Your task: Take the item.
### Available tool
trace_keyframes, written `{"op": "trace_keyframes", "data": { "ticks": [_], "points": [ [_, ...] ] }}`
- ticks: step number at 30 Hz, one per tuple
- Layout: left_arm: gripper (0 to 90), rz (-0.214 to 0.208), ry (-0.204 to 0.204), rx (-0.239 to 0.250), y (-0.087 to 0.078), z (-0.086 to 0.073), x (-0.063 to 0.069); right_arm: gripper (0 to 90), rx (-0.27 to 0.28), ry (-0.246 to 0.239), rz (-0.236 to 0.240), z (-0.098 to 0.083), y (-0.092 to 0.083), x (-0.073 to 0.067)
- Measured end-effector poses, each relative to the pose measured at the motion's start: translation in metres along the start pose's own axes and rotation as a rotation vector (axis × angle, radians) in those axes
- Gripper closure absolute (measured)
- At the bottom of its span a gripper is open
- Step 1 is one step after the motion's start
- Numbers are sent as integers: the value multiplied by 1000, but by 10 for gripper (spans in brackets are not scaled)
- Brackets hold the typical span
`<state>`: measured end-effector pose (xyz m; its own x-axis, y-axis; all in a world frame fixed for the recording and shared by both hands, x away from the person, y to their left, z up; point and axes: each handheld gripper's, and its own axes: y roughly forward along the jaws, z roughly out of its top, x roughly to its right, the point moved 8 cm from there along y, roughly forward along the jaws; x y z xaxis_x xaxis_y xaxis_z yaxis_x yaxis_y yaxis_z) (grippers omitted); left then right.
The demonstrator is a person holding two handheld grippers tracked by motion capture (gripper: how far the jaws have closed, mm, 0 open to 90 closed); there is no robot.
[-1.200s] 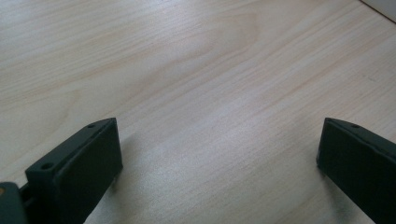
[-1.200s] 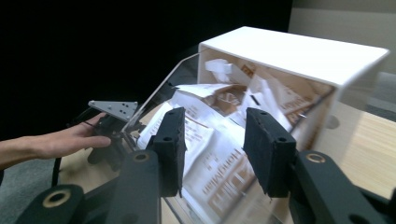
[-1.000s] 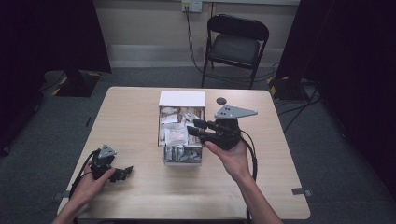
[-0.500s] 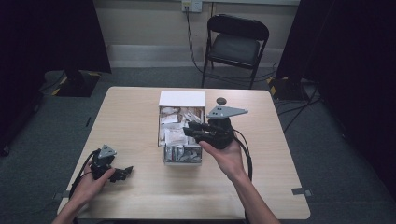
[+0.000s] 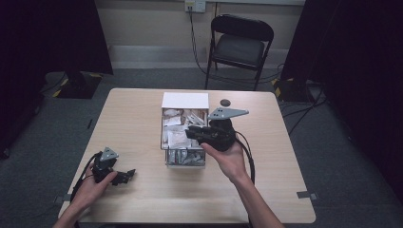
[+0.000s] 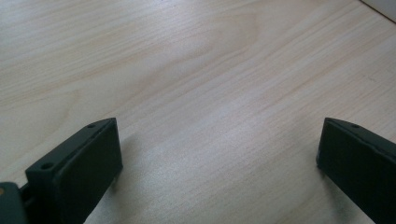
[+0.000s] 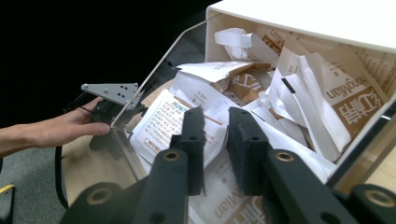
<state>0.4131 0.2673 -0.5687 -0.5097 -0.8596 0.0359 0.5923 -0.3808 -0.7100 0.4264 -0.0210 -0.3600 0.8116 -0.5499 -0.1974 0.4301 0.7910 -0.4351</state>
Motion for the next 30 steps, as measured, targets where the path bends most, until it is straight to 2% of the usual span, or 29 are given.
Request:
{"op": "trace_keyframes", "data": {
  "ticks": [3,9,18,28,30],
  "points": [
    [0,1,-1,1,0,0,0,844,-2,13,14,-1,1,1],
    [0,0,-1,1,0,0,0,897,4,17,20,-1,0,1],
    [0,0,0,0,0,0,0,900,50,51,46,3,-4,1],
    [0,0,1,0,0,0,0,900,68,53,33,3,-14,2],
    [0,0,-1,1,0,0,0,900,92,66,25,5,-22,6]
  ]
}}
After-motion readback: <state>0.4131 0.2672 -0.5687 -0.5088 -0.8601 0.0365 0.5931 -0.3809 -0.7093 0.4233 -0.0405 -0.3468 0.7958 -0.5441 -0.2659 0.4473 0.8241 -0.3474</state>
